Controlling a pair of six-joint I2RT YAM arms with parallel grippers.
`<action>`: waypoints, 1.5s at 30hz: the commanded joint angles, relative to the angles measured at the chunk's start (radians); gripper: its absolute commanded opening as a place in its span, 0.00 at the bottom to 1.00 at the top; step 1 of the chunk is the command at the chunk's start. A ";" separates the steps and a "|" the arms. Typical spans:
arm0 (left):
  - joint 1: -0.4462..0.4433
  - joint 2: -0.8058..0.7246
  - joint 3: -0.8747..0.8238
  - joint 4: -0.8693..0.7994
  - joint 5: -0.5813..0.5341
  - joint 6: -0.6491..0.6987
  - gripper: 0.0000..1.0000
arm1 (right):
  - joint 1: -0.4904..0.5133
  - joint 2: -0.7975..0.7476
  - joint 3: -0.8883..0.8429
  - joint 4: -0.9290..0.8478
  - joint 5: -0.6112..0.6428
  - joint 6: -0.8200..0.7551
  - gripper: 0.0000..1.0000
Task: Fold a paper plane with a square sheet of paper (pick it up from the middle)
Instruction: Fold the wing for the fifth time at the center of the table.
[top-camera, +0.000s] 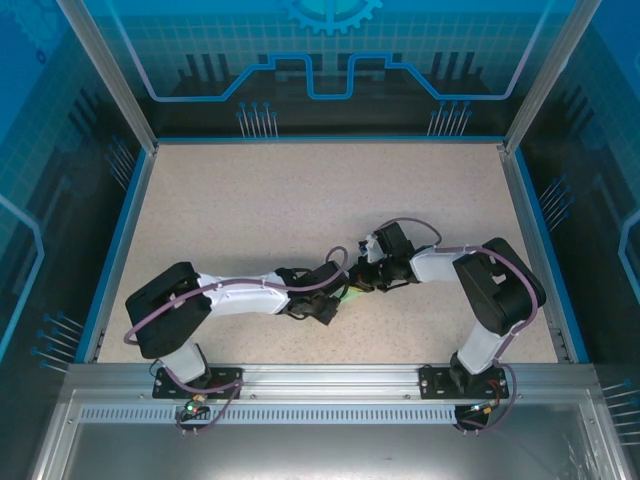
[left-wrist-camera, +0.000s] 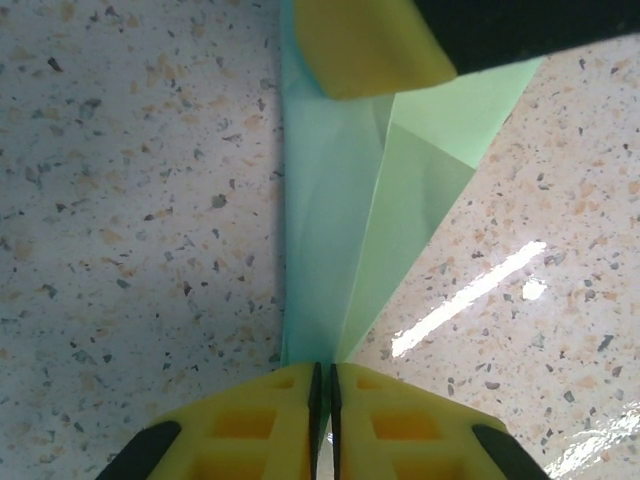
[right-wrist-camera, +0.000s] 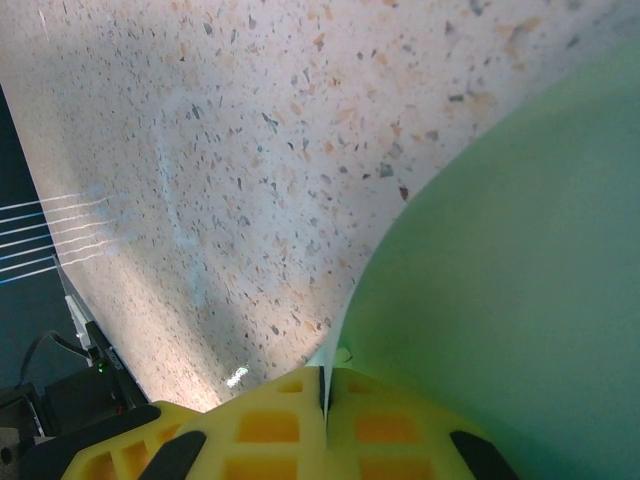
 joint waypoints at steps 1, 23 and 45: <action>0.000 -0.030 -0.019 -0.029 0.045 0.014 0.17 | 0.009 -0.028 -0.021 -0.017 -0.001 -0.025 0.00; 0.060 -0.075 -0.077 0.057 0.241 -0.113 0.26 | 0.014 -0.062 -0.107 0.044 0.007 -0.026 0.00; 0.057 0.008 -0.078 0.064 0.258 -0.086 0.19 | 0.015 -0.074 -0.134 0.069 -0.006 -0.035 0.00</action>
